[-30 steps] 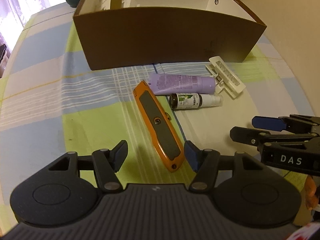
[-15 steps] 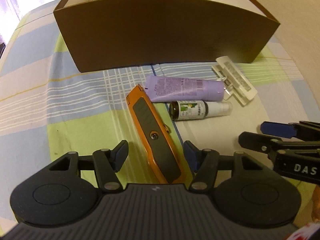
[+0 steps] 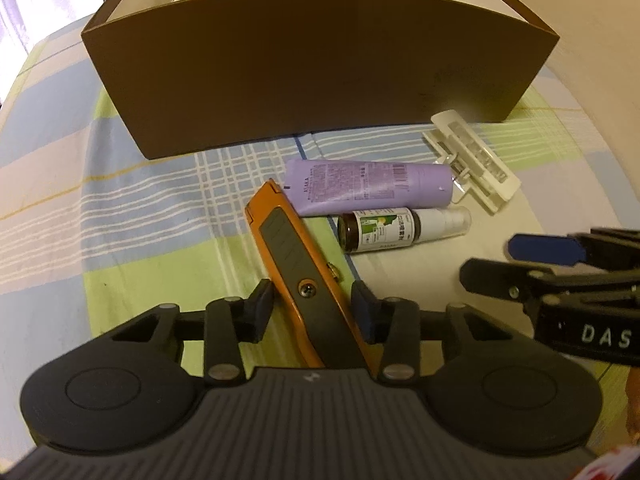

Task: Organize rigid objects
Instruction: 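Grasp the orange utility knife with the left gripper, then grasp the white spray bottle with the right gripper while the left holds the knife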

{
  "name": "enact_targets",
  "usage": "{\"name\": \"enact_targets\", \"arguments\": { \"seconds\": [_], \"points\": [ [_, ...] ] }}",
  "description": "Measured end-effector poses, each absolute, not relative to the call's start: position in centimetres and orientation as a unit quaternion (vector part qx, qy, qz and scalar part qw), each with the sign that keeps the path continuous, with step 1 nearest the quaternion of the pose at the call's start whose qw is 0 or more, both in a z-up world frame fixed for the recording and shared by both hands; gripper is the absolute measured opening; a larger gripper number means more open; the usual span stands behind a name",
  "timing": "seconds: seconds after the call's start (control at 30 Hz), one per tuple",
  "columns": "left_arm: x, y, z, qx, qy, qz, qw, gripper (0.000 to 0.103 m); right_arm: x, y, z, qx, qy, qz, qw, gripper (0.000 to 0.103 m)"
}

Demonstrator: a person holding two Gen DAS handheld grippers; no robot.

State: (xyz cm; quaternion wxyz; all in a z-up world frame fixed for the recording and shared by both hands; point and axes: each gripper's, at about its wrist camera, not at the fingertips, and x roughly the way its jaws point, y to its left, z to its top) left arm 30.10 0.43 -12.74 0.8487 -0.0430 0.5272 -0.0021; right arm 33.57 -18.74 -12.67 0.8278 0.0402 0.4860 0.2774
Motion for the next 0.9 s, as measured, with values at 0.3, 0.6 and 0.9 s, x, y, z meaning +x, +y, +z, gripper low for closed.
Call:
{"name": "enact_targets", "arguments": {
  "seconds": [0.3,0.6,0.9],
  "points": [
    [28.6,1.9,-12.1,-0.03,0.52,0.003,0.854,0.028,34.3,-18.1,-13.3,0.073,0.493,0.273,0.823,0.067],
    [27.8,3.7,-12.1,-0.028,0.522,0.007,0.852,0.029,34.3,-16.6,-13.5,0.054,0.486,0.281,0.826,0.074],
    [28.6,3.5,-12.5,-0.02,0.519,-0.007,0.854,0.029,34.1,-16.4,-13.6,0.055,0.488,0.275,0.827,0.075]
  ]
}}
